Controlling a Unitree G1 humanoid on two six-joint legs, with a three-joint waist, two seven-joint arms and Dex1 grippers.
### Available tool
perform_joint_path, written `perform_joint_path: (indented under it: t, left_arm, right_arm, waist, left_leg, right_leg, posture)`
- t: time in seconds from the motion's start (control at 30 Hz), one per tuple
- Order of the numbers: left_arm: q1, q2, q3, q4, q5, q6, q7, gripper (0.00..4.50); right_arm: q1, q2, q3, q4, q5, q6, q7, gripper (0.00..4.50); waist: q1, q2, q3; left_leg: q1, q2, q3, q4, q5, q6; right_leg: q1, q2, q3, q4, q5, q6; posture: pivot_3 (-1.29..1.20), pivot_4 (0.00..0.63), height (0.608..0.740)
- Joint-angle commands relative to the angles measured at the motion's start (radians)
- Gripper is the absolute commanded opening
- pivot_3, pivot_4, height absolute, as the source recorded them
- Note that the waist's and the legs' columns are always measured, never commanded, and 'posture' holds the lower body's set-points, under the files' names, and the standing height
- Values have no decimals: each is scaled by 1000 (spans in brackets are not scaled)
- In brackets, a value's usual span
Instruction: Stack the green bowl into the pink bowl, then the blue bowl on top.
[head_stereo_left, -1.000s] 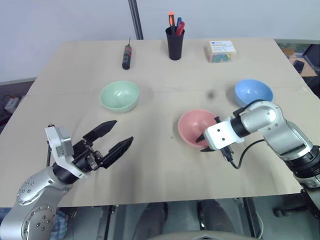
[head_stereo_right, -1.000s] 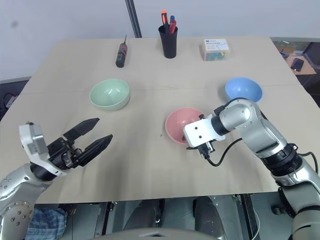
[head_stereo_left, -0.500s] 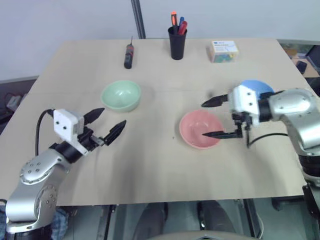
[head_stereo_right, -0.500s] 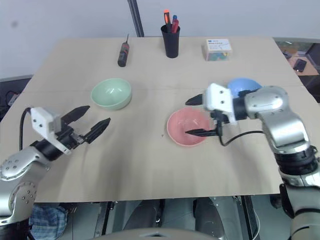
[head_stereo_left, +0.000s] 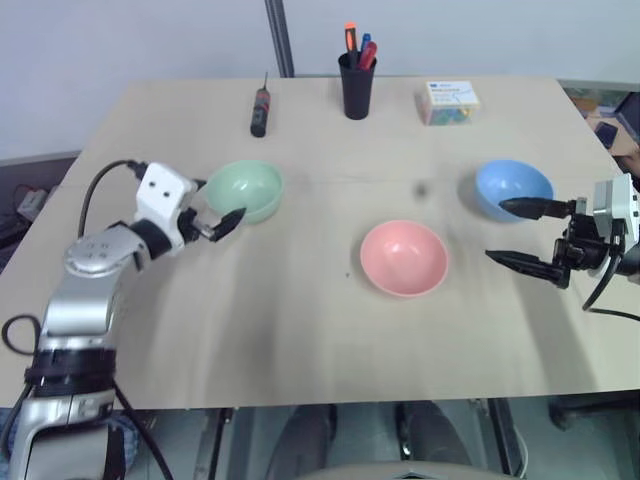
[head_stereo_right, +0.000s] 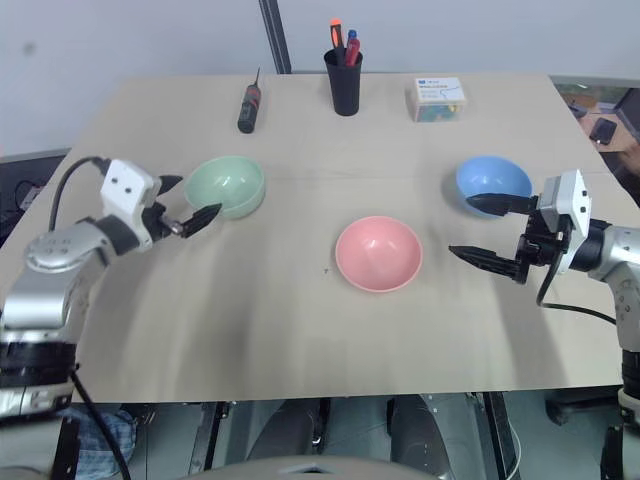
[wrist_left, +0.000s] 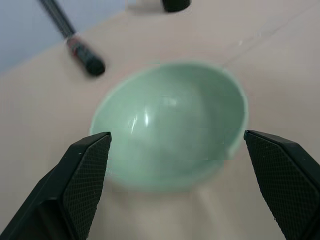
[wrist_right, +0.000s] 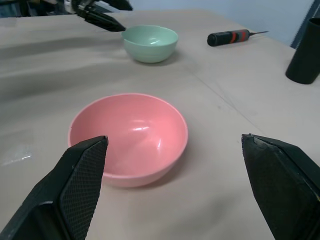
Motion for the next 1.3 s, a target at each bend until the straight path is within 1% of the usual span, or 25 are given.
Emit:
perform_joint_path:
  t: [0.03, 0.37, 0.47, 0.53, 0.57, 0.63, 0.67, 0.73, 0.77, 0.87, 0.93, 0.97, 1.1, 1.3]
  left_arm:
    - [-59, 4, -49, 73, 52, -69, -51, 4500]
    - [-132, -16, -130, 214, 129, -157, -133, 4500]
    - [-146, -26, -144, 251, 142, -141, -145, 4500]
    - [-158, -24, -163, 283, 172, -150, -141, 4007]
    - [-164, -22, -174, 298, 191, -155, -137, 3571]
    - [-173, -20, -189, 327, 223, -173, -130, 3107]
    - [-178, -19, -195, 342, 236, -185, -126, 2728]
    - [-190, -22, -208, 369, 256, -202, -125, 2181]
    - [-194, -25, -211, 378, 262, -208, -130, 2077]
    - [-205, -34, -214, 388, 268, -214, -136, 1165]
    - [-209, -36, -215, 393, 273, -225, -138, 296]
    - [-212, -36, -216, 398, 278, -233, -139, 54]
    - [-223, -38, -218, 413, 289, -255, -140, 54]
    - [-285, -58, -237, 388, 279, -296, -214, 54]
  right_arm:
    - [-18, -21, -5, -18, 20, -26, -9, 4455]
    - [-30, -37, 16, -33, 31, -25, -32, 4455]
    - [-29, -38, 22, -40, 35, -23, -38, 4455]
    - [-31, -39, 23, -43, 37, -21, -41, 4500]
    - [-31, -40, 23, -43, 39, -20, -42, 4500]
    - [-31, -41, 19, -42, 46, -17, -42, 4500]
    - [-30, -41, 17, -42, 50, -15, -42, 4500]
    - [-23, -45, 15, -35, 50, -20, -37, 4500]
    - [-22, -46, 14, -31, 51, -23, -36, 4500]
    - [-24, -44, 9, -29, 62, -24, -39, 4500]
    - [-28, -38, 2, -31, 76, -19, -46, 4500]
    - [-29, -37, 1, -31, 81, -20, -47, 4500]
    - [-29, -35, -2, -33, 93, -28, -51, 4500]
    - [-27, -42, -6, -32, 104, -30, -54, 4500]
  waist:
    - [-3, 0, 0]
    - [-9, 0, 0]
    - [-8, 0, 0]
    - [-8, 0, 0]
    - [-9, 0, 0]
    - [-9, 0, 0]
    - [-9, 0, 0]
    - [-10, 0, 0]
    - [-10, 0, 0]
    - [-9, 0, 0]
    - [-6, 0, 0]
    - [-6, 1, -1]
    - [-7, 0, 0]
    - [-4, 0, 0]
  left_leg:
    - [0, 0, 0, 0, 0, 0]
    - [-1, 0, -1, 1, 0, 0]
    - [-1, 0, -1, 2, 0, 0]
    - [-1, 0, -1, 3, 0, 0]
    - [-1, 0, -1, 4, 0, 0]
    - [-1, 0, -1, 4, 0, 0]
    - [-1, -1, -1, 4, 0, 0]
    - [-1, 0, -1, 5, 0, 0]
    - [-1, 0, -1, 5, 0, 0]
    - [-1, -1, -1, 5, 0, 0]
    - [-1, 0, -1, 6, 0, 0]
    - [0, -1, -1, 6, 0, 0]
    - [0, -1, -1, 6, 0, 0]
    - [-1, -1, -2, 7, 0, 0]
  right_leg:
    - [0, 0, 0, 0, 0, 0]
    - [0, 0, -1, 1, 0, 0]
    - [0, 0, -1, 2, 0, 0]
    - [0, 0, -1, 3, 0, 0]
    - [0, 0, -1, 4, 0, 0]
    - [0, 0, -1, 4, 0, 0]
    - [0, 0, -1, 5, 0, 0]
    - [0, 0, -1, 5, 0, 0]
    - [0, 0, -1, 5, 0, 0]
    - [0, 0, -1, 5, 0, 0]
    - [0, 0, -1, 5, 0, 0]
    - [1, 0, -1, 5, 0, 0]
    - [0, 0, -1, 6, 0, 0]
    - [0, 0, -1, 6, 0, 0]
  posture:
    - [0, 150, 740]
    - [0, 150, 740]
    - [0, 150, 740]
    - [0, 150, 740]
    - [0, 150, 740]
    - [0, 150, 740]
    - [0, 150, 740]
    - [0, 150, 740]
    - [0, 150, 740]
    - [0, 150, 740]
    - [0, 150, 740]
    - [0, 150, 740]
    - [0, 150, 740]
    - [0, 150, 740]
